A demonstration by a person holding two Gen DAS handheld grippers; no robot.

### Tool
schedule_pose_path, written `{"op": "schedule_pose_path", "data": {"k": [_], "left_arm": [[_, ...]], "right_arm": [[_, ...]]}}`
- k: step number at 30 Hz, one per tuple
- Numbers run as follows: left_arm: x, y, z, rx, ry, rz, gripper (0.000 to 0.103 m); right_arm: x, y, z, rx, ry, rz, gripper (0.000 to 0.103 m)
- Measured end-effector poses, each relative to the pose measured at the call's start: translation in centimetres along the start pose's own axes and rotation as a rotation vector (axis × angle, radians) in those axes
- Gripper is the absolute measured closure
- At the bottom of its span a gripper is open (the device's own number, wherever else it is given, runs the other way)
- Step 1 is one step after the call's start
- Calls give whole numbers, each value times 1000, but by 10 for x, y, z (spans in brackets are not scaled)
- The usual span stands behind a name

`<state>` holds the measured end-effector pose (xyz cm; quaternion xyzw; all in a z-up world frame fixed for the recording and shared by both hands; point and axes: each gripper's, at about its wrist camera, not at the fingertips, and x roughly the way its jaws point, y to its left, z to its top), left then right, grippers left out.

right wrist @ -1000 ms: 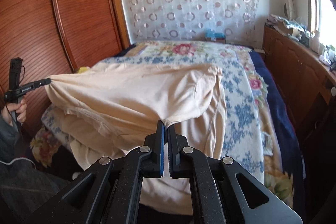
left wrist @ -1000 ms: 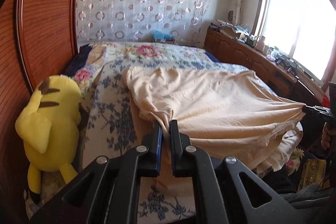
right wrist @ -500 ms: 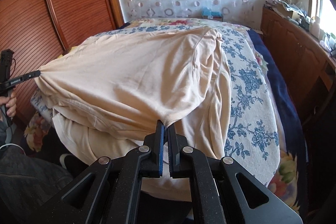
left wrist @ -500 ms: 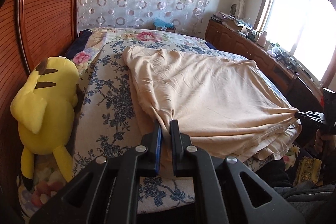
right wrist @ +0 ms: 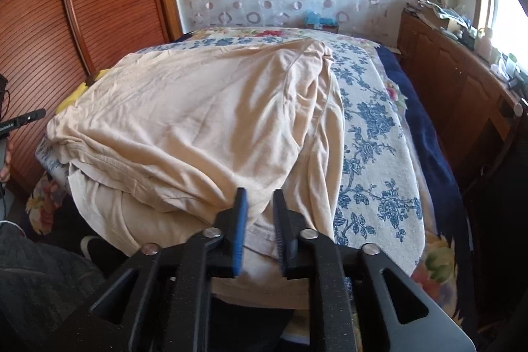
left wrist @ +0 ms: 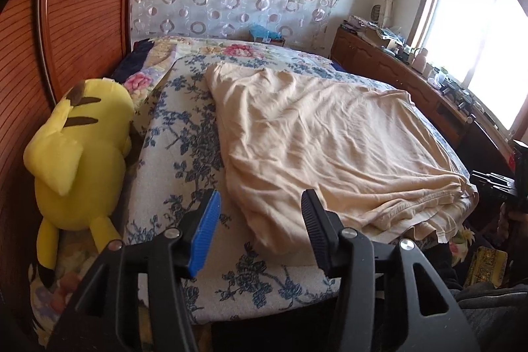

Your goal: Fold small clothes

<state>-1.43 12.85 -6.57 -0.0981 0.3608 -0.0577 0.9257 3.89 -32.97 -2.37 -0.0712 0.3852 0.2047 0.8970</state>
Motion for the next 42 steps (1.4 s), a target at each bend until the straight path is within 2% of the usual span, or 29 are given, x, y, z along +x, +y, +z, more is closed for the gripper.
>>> {"op": "schedule_pose_path", "data": {"k": [1, 4, 12, 17, 19, 21, 22, 23, 24, 25, 26, 29, 32, 34, 37, 39, 42], "left_arm": [[1, 1, -3, -5, 10, -3, 53], [6, 3, -12, -13, 40, -13, 53], [30, 0, -28, -19, 116, -30, 53], [34, -8, -27, 12, 108, -19, 53], [35, -10, -27, 24, 103, -23, 62], [37, -11, -26, 28, 103, -39, 92], [38, -10, -26, 22, 106, -50, 99], [38, -10, -25, 18, 104, -62, 100], [36, -11, -25, 20, 93, -55, 102], [33, -12, -23, 20, 80, -49, 102], [28, -11, -21, 15, 61, -48, 102], [3, -9, -9, 1, -9, -42, 102], [-15, -9, 0, 8, -37, -29, 102], [-18, -12, 1, 23, -29, -19, 102], [-13, -13, -3, 38, -6, -3, 102], [-6, -12, -6, 33, 16, -1, 102], [1, -6, -11, -2, 43, -7, 102]], "right_arm": [[-1, -1, 0, 3, -4, -5, 73], [-3, -6, -1, 10, -9, -25, 69], [3, -27, -16, 45, 38, -80, 68], [10, -33, -23, 59, 76, -94, 68], [11, -34, -26, 58, 81, -96, 66], [10, -34, -26, 56, 83, -99, 66], [10, -34, -26, 55, 83, -101, 66], [10, -33, -27, 48, 78, -104, 66], [10, -32, -28, 41, 76, -105, 68], [10, -31, -28, 32, 73, -95, 81], [9, -29, -28, 27, 72, -59, 99], [9, -25, -26, 7, 70, -43, 103], [-14, -31, -15, 24, -4, -73, 103], [-31, -37, -9, 32, -44, -112, 103], [-45, -46, -3, 26, -46, -148, 103], [-39, -49, -6, 24, -14, -177, 103], [-25, -52, -15, 38, 33, -166, 103]]}}
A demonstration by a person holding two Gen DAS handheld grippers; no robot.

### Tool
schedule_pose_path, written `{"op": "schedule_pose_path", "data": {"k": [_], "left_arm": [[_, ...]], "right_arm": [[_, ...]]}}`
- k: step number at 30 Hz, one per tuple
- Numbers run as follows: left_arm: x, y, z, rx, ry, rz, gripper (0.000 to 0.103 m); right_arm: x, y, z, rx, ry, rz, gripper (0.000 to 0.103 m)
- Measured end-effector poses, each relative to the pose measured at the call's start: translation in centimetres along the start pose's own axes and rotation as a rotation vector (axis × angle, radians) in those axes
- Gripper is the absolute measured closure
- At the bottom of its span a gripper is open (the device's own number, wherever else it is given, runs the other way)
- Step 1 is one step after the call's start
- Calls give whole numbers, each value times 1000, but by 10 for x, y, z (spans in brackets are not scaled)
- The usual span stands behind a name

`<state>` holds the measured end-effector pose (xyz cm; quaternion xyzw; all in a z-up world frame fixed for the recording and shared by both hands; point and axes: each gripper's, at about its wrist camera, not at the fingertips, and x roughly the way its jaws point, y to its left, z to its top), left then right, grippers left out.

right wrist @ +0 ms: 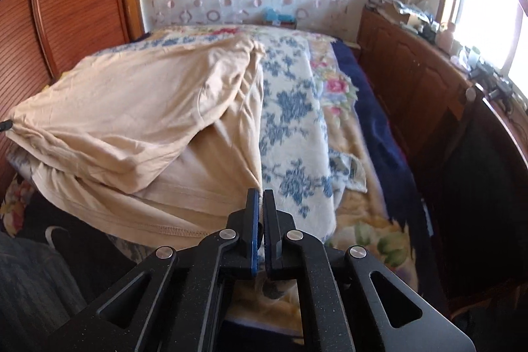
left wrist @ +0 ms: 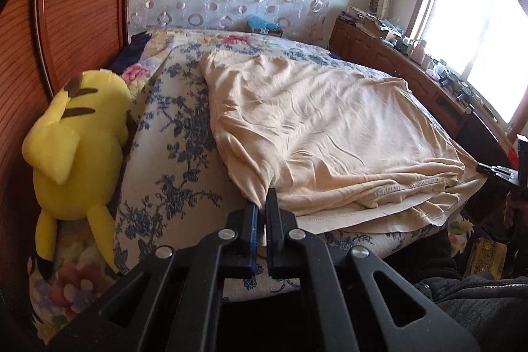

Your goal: Fold small clothes

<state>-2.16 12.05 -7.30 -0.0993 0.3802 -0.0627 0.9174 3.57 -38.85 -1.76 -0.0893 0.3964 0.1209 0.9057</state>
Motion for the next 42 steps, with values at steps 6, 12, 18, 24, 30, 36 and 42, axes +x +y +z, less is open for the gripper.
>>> {"op": "schedule_pose_path", "data": {"k": [6, 12, 18, 24, 30, 36, 42], "left_arm": [[6, 4, -2, -25, 16, -12, 101], [11, 0, -3, -8, 31, 11, 98], [16, 1, -6, -7, 44, 23, 97], [17, -1, -5, -1, 48, 28, 96], [20, 1, -6, -4, 58, 15, 58], [23, 2, -5, -25, 50, 18, 54], [38, 5, -5, -59, 78, 10, 54]], "right_arm": [[4, 2, 0, -2, 5, 5, 101], [-6, 12, 13, -13, -53, 5, 81], [1, 37, 30, -22, -94, 62, 62], [26, 82, 46, -80, -92, 145, 59], [56, 113, 45, -130, -39, 180, 59], [76, 118, 35, -135, -1, 152, 56], [76, 116, 32, -108, -17, 137, 48]]}}
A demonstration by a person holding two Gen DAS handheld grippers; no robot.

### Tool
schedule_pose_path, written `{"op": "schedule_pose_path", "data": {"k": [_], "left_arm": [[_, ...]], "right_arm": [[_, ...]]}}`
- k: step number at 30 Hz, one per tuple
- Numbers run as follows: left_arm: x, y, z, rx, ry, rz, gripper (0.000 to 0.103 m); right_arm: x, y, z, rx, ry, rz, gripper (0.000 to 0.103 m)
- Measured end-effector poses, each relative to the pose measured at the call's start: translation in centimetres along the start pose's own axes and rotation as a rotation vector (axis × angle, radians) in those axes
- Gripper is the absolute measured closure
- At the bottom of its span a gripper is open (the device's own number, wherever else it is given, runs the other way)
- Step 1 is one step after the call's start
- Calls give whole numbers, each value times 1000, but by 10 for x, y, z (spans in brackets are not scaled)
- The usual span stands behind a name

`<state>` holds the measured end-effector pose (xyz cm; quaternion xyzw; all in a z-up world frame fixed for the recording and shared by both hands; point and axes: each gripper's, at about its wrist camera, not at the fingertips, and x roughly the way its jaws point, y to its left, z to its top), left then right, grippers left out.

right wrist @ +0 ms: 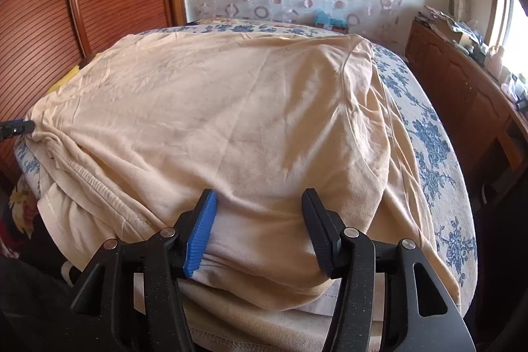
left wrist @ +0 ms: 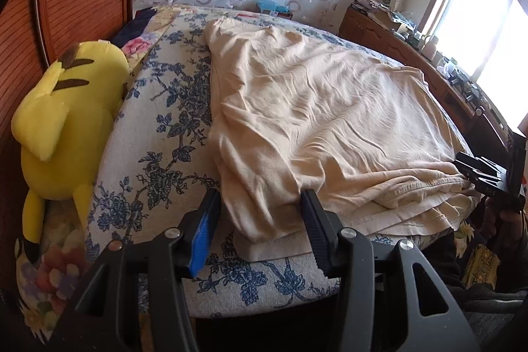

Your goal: Fold small clothes

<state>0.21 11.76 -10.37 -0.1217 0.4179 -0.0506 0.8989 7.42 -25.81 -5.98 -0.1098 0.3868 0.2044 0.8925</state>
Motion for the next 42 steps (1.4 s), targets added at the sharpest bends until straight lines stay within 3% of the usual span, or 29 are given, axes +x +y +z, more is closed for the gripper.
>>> {"op": "schedule_pose_path", "data": {"k": [8, 10, 13, 15, 19, 25, 33, 42], "left_arm": [[5, -6, 1, 11, -26, -27, 54], [8, -10, 3, 18, -21, -55, 67], [10, -23, 8, 56, -31, -72, 79], [10, -35, 13, 93, -50, -86, 96], [7, -63, 29, 148, -89, -132, 98], [-1, -113, 60, 228, -141, -212, 99], [1, -216, 104, 375, -163, -374, 99], [-16, -303, 111, 551, -157, -485, 99]], "right_arm": [[-1, 6, -1, -2, -4, -23, 35], [0, 2, -2, 22, 1, -40, 28], [0, -2, -2, 20, 4, -31, 27], [0, -4, -2, 18, 3, -20, 27], [-6, -8, -4, 19, -3, 9, 34], [-25, -27, -8, 58, -43, 16, 37], [-55, -59, -12, 123, -116, -17, 45], [-84, -85, -21, 156, -157, -81, 50]]}}
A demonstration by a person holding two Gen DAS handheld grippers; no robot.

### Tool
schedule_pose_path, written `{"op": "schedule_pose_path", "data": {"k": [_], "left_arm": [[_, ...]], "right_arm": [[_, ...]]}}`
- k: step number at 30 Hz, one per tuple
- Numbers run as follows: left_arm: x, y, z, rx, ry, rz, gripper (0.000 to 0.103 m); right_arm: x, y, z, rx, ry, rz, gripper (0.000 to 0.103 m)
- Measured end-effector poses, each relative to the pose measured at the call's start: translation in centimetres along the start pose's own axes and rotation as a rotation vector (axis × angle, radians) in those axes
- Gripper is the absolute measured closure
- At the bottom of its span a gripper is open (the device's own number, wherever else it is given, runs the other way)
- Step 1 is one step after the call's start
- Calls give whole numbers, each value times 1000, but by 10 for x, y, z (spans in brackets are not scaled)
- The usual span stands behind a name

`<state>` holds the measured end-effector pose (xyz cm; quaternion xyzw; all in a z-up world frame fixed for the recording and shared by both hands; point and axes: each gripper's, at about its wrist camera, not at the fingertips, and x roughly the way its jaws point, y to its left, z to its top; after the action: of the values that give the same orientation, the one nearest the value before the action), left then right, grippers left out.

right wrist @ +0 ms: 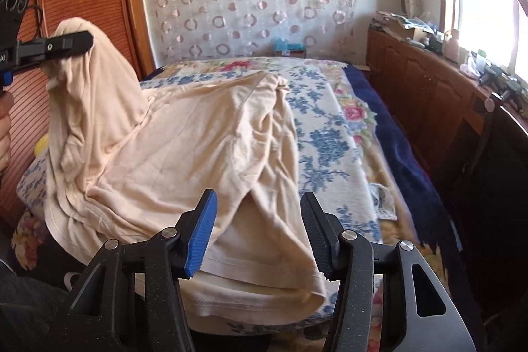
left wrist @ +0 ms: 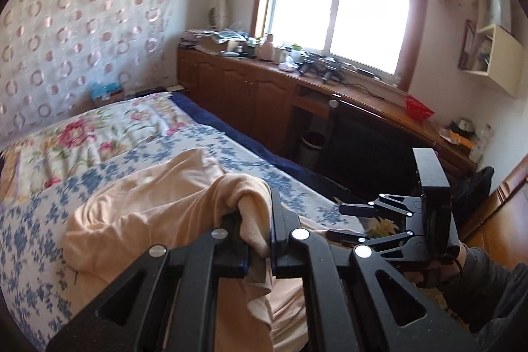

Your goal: Fold small clothes

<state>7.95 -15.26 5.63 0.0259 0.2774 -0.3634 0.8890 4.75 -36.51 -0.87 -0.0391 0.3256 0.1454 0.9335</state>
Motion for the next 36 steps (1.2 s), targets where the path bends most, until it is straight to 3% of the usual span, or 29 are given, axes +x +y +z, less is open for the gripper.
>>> {"op": "schedule_pose_path", "data": {"k": [5, 7, 8, 9, 12, 17, 27, 36], "left_arm": [[15, -12, -4, 12, 58, -3, 94], [21, -16, -8, 28, 88, -5, 82], [21, -16, -11, 28, 103, -10, 66], [22, -17, -13, 29, 111, -19, 58], [16, -20, -18, 30, 106, -13, 49], [-6, -1, -29, -9, 77, 45, 48], [-66, 63, -71, -112, 31, 249, 48], [-101, 108, -103, -204, 18, 359, 48]], "right_arm": [[-8, -9, -1, 11, -5, -24, 50], [-9, -13, -2, 13, -4, -27, 50], [-11, -14, -3, 15, -5, -27, 49], [-11, -14, -3, 18, -4, -29, 49], [-9, -16, -3, 27, -2, -30, 50], [-11, -11, 1, 17, -6, -30, 50], [-2, 17, 27, -51, -27, 13, 49], [30, 71, 54, -156, -22, 132, 49]]}}
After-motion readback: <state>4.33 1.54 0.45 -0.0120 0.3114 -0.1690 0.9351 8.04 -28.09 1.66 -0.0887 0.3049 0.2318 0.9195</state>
